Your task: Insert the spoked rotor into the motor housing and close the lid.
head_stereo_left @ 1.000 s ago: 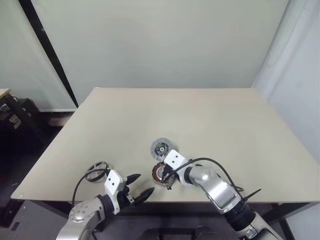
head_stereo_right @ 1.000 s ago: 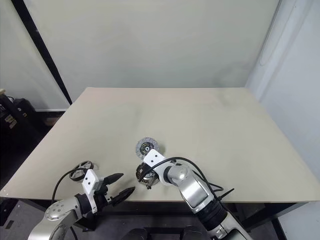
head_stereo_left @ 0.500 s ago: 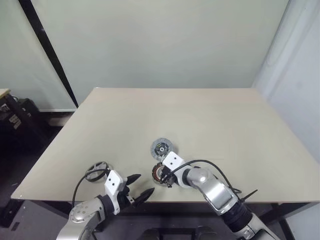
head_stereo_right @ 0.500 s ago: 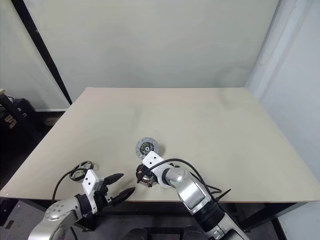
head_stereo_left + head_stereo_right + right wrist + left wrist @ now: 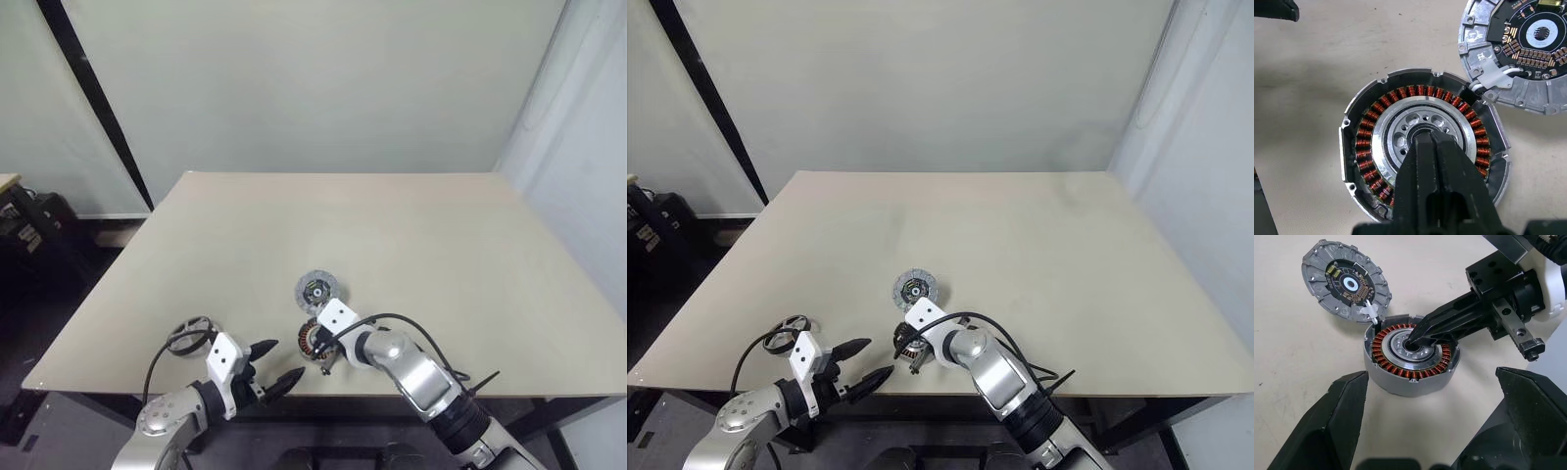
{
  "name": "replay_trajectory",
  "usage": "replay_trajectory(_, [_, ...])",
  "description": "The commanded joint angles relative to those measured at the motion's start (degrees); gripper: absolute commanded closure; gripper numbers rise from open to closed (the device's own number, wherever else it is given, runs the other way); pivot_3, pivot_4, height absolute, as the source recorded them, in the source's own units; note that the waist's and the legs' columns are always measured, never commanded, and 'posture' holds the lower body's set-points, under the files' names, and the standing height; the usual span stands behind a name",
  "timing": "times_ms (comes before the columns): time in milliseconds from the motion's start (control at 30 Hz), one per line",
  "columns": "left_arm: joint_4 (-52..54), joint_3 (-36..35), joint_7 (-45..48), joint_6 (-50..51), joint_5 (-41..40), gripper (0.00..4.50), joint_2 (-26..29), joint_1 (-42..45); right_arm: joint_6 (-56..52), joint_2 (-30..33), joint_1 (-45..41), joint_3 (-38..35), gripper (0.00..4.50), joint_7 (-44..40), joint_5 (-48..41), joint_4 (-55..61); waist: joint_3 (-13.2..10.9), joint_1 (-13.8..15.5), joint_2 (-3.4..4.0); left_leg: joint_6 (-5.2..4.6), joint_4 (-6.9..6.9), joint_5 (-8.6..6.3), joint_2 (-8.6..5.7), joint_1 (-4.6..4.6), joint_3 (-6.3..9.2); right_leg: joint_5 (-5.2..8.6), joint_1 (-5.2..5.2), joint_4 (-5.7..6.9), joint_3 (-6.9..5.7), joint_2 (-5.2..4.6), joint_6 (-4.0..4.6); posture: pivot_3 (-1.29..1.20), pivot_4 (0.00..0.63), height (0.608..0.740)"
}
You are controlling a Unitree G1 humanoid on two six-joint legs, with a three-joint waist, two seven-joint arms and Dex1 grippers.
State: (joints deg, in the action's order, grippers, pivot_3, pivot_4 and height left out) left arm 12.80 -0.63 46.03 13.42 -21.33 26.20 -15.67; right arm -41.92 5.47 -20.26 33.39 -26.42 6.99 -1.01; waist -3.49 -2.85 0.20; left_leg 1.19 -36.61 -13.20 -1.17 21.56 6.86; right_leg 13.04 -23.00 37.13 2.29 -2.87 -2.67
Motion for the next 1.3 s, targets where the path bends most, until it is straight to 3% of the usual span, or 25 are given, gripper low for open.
replay_trajectory(33, [1.97,0.02,0.12,-0.67,-0.68,0.0,-0.03,0.14,0.2,0.0,-1.39,-0.13,4.47,0.14,0.8,0.68,0.0,0.0,0.0,0.0,0.0,0.0,0.0,0.0,0.0,0.0,0.0,0.0,0.0,0.0,0.0,0.0,0.0,0.74])
replay_trajectory(567, [1.54,0.62,0.3,-0.97,-0.37,0.0,-0.36,0.7,-1.77,5.12,-5.11,4.17,4.47,-2.15,4.97,1.99,0.0,0.03,0.0,0.0,0.01,0.0,0.0,0.01,0.01,0.0,-0.01,0.0,-0.01,0.0,0.0,0.0,0.0,0.74])
replay_trajectory(1033, [1.67,0.32,-0.07,-1.08,-0.48,0.0,-0.63,0.39,-1.02,2.16,-4.46,1.48,4.47,-3.53,2.16,5.49,0.0,0.0,0.0,0.0,0.02,0.0,0.0,0.01,0.0,0.0,-0.02,0.0,0.0,0.0,0.0,0.0,0.0,0.74])
replay_trajectory(1200, [2.77,-3.49,-3.17,0.73,-4.49,0.0,-3.32,-0.81,3.18,0.15,-2.13,-2.49,4.47,-4.12,-2.14,6.45,0.01,0.0,-0.02,0.0,0.02,0.0,0.0,0.02,0.01,0.0,-0.01,-0.01,0.0,0.0,-0.01,0.0,0.0,0.74])
replay_trajectory(1300, [3.73,-6.71,-5.52,1.94,-8.07,0.0,-5.5,-2.73,2.5,1.4,-0.73,-3.84,3.9,-6.29,-4.14,8.32,0.0,0.0,-0.02,0.0,0.02,0.0,0.01,0.02,0.01,0.0,-0.02,-0.02,0.0,-0.01,-0.01,0.0,0.0,0.74])
